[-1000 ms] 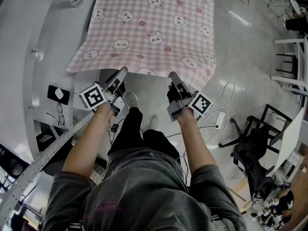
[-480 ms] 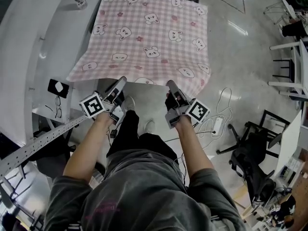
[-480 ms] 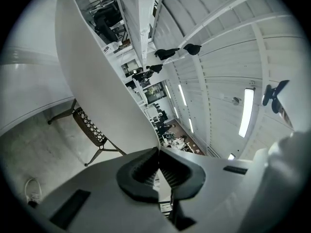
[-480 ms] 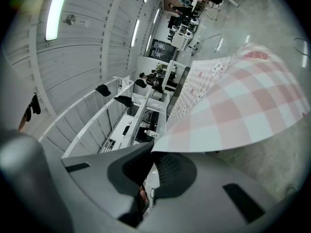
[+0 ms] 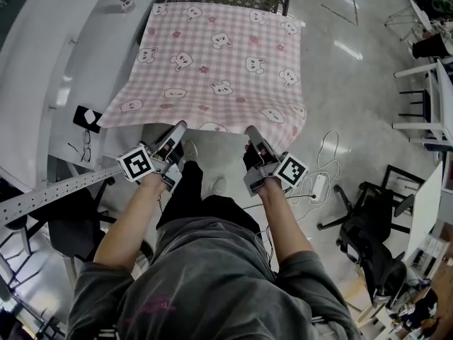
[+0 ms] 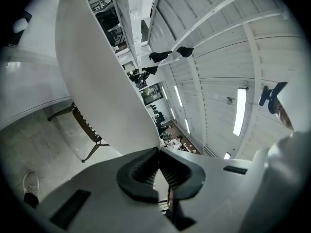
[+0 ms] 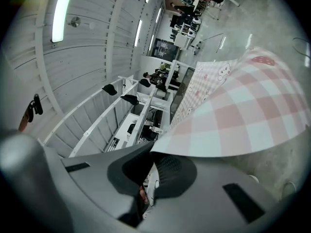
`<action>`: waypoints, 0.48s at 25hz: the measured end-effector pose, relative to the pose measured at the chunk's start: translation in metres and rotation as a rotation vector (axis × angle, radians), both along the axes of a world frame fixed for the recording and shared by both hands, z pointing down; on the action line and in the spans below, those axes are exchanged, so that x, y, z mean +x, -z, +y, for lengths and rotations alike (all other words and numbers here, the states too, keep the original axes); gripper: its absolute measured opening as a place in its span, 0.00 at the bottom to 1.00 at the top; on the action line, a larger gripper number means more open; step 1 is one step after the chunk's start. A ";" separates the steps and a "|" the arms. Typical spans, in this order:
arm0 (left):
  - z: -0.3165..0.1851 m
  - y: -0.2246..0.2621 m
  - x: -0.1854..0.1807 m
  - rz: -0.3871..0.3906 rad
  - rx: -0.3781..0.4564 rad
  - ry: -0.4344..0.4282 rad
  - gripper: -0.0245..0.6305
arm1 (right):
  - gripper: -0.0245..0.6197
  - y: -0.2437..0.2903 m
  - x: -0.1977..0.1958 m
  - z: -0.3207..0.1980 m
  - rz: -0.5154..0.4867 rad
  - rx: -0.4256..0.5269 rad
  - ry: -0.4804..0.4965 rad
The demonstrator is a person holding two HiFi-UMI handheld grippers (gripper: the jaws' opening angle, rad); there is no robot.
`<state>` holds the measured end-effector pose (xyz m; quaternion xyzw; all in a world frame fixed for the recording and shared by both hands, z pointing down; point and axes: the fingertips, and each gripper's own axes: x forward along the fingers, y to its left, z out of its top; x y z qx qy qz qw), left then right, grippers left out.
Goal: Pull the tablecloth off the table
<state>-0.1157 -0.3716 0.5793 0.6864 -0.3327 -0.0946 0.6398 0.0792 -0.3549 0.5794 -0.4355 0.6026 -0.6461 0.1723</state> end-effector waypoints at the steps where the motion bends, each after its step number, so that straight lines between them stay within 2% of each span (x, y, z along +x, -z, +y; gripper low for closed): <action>1: 0.005 0.005 0.003 0.011 -0.003 0.004 0.04 | 0.05 0.003 0.002 0.005 -0.003 -0.004 -0.002; 5: 0.021 0.020 0.007 -0.015 0.036 -0.020 0.04 | 0.05 0.017 0.007 0.021 0.000 0.015 0.012; 12: 0.039 0.049 0.016 0.002 0.065 -0.017 0.04 | 0.05 0.039 0.015 0.041 -0.007 0.044 0.022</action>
